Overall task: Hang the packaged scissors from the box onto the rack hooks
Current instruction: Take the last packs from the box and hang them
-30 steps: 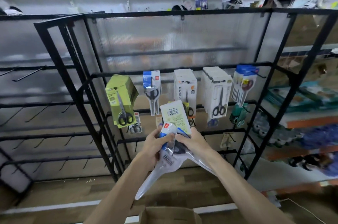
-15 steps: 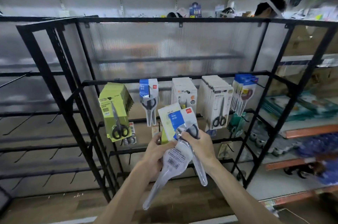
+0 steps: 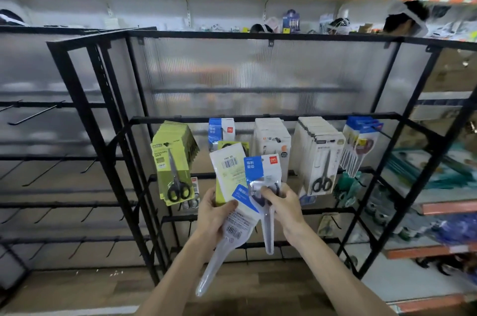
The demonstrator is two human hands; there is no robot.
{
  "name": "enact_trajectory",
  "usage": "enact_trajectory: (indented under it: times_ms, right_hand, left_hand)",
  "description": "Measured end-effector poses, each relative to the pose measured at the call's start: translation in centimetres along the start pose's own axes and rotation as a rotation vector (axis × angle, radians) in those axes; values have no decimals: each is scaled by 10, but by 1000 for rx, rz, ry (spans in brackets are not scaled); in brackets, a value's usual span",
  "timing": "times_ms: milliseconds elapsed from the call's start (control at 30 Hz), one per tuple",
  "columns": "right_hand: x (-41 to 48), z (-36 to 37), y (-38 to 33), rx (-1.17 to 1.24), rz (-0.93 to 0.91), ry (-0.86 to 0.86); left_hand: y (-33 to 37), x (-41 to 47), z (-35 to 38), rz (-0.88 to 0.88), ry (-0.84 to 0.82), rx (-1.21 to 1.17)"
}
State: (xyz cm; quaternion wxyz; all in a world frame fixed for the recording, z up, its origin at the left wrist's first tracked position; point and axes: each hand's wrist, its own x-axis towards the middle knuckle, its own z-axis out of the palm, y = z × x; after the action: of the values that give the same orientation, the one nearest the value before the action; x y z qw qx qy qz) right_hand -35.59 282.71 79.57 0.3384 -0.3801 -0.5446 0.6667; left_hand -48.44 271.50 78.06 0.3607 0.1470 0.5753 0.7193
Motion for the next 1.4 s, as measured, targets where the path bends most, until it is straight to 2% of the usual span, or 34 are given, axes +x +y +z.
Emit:
enact_trajectory:
  times_ms: [233,467,700,867,1100,1400]
  right_hand:
    - [9,26,-2,-95,-67,-64]
    - [30,83,-16,-203,-149,-123]
    - [65,117,-31,-201,-195,-24]
    - [86,128,-36,-225,-174,51]
    - [88,126,-13,-198,-191,66]
    - [155,149,-31,-400,-98,172]
  left_hand:
    - [-3,1,-48,148,161,89]
    - [10,14,-79,279,324,152]
    - [5,28,-89,297,276,205]
    - [5,36,-85,282,253,132]
    - [2,48,-83,269,240,115]
    - [4,53,-82,237,228,106]
